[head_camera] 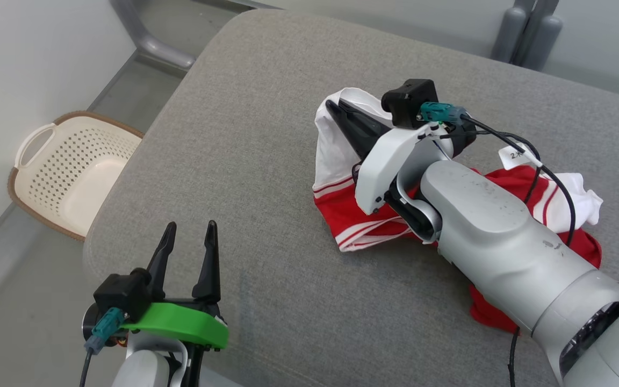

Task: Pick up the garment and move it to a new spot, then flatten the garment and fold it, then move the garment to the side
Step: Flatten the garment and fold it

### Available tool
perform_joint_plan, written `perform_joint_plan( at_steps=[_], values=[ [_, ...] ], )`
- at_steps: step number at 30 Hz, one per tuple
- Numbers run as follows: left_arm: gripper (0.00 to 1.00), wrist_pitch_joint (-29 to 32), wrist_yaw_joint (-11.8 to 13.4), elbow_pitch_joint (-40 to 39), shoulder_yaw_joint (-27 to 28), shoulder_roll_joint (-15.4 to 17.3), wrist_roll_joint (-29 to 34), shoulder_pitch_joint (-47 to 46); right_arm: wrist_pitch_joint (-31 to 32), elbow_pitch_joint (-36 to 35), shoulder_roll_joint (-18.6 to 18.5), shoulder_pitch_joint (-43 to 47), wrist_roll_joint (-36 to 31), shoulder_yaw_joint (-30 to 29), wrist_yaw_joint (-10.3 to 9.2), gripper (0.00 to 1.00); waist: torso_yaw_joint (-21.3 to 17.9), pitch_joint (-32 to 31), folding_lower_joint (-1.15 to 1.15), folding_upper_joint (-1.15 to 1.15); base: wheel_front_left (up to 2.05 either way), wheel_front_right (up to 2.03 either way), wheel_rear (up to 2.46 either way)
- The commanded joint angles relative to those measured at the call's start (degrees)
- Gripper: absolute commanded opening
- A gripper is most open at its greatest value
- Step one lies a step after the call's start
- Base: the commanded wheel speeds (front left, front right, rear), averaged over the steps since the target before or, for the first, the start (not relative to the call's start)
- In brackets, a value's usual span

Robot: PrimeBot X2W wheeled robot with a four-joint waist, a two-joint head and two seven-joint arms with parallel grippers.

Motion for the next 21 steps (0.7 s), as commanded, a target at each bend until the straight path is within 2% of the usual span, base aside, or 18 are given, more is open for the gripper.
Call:
perform_joint_plan(
  at_steps=[1, 2, 6, 12, 15, 21],
  values=[
    [1.0, -0.2, 0.4, 0.0, -0.3, -0.1, -0.3, -1.3, -0.8, 1.8, 0.1, -1.1, 1.0, 1.2, 0.02, 0.49, 2.4, 2.9, 0.0, 0.0, 0.0, 0.0, 0.0],
    [1.0, -0.2, 0.5, -0.1, -0.6, -0.1, -0.4, -1.6, -1.2, 2.8, 0.6, -1.7, 1.6, 2.1, 0.02, 1.0, 2.3, 2.9, 0.0, 0.0, 0.0, 0.0, 0.0],
    [1.0, -0.2, 0.9, -0.2, -0.6, -0.1, 0.1, -2.0, -2.9, 4.9, 1.6, -3.0, 4.8, 4.9, 0.02, 1.0, 0.6, 2.6, 0.0, 0.0, 0.0, 0.0, 0.0],
    [1.0, -0.2, 0.5, 0.0, 1.1, 0.0, 2.0, -1.1, -4.0, 3.0, -0.2, -2.6, 8.5, 6.3, 0.02, 1.0, -4.6, 0.1, 0.0, 0.0, 0.0, 0.0, 0.0],
    [1.0, -0.2, 0.2, 0.0, 2.3, 0.0, 3.0, -0.4, -3.9, -1.5, -3.2, -1.0, 8.0, 3.5, 0.02, 1.0, -8.0, -1.5, 0.0, 0.0, 0.0, 0.0, 0.0],
    [1.0, -0.2, -0.4, -0.1, 4.9, 0.7, 4.4, 0.8, -3.9, -10.7, -8.1, 6.7, 4.5, -6.8, 0.02, 1.0, -15.6, -4.8, 0.0, 0.0, 0.0, 0.0, 0.0]
  ],
)
